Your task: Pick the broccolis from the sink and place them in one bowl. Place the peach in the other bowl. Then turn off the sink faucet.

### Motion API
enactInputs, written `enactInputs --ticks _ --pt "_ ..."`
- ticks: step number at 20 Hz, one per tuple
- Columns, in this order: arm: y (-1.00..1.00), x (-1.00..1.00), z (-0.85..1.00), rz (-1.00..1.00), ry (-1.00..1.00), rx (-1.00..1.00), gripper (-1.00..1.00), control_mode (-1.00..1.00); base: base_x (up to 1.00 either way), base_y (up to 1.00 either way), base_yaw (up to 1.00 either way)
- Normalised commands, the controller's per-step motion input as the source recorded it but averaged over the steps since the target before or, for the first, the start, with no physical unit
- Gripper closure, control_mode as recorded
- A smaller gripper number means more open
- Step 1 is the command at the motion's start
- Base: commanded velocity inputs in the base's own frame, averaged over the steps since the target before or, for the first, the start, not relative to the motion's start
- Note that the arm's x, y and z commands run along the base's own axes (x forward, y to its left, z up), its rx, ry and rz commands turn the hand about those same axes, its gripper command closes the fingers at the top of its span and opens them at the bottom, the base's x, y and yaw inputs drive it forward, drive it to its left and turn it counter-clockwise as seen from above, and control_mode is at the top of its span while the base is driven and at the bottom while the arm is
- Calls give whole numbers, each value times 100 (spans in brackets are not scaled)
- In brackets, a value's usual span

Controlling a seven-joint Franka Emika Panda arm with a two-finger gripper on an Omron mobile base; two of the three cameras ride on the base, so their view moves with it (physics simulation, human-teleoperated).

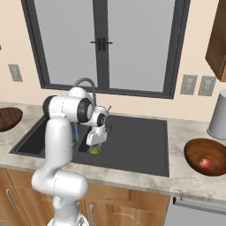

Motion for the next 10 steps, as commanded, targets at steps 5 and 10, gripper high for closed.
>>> enactInputs --ticks 5,10 --pt "0 -1 -14 0 1 0 -100 -100 0 0 0" --pt "0 -11 -18 0 2 0 -100 -100 0 0 0"
